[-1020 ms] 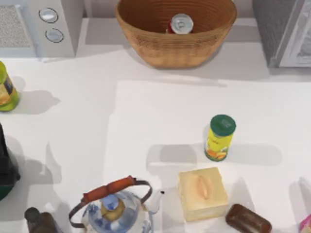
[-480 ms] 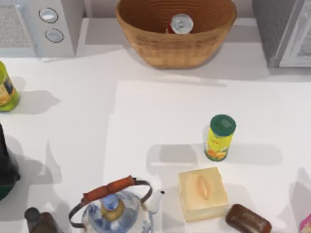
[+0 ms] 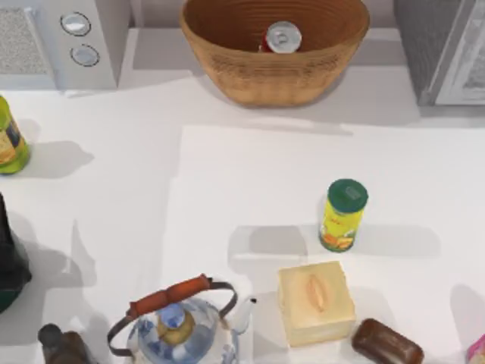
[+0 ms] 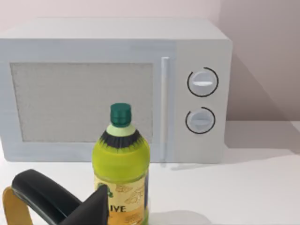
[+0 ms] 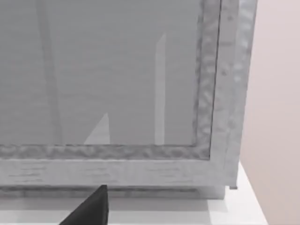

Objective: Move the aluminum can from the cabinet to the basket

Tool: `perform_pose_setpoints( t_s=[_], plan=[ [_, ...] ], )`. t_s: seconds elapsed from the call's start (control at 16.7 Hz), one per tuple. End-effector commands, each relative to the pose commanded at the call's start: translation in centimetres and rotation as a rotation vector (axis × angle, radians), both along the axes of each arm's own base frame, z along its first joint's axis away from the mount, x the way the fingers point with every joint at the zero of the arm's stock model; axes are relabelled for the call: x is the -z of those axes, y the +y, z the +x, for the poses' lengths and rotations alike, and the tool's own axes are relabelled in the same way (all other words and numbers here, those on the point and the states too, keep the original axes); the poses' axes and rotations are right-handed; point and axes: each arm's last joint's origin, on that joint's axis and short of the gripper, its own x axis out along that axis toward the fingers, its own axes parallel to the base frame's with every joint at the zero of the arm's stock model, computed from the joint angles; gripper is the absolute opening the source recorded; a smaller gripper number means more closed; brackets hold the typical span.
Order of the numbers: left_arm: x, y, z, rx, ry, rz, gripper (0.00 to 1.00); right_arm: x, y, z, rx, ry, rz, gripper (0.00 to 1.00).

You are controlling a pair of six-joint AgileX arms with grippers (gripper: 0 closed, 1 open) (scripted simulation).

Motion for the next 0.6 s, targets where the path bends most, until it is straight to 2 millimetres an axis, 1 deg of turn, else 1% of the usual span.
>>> perform_pose_setpoints(
  t_s=[0.36, 0.48, 0.6],
  plan=[
    [0.0, 0.0, 0.0, 0.0, 0.0, 0.0, 1.0, -0.1, -0.1, 0.1, -0.002, 0.001, 0.001, 1.0],
    [0.0, 0.0, 0.0, 0.0, 0.0, 0.0, 1.0, -1.0, -1.0, 0.6, -0.003, -0.002, -0.004, 1.0],
    [0.0, 0.0, 0.0, 0.0, 0.0, 0.0, 1.0, -2.7, -2.5, 1.3, -0.004, -0.004, -0.007, 1.0]
  ],
)
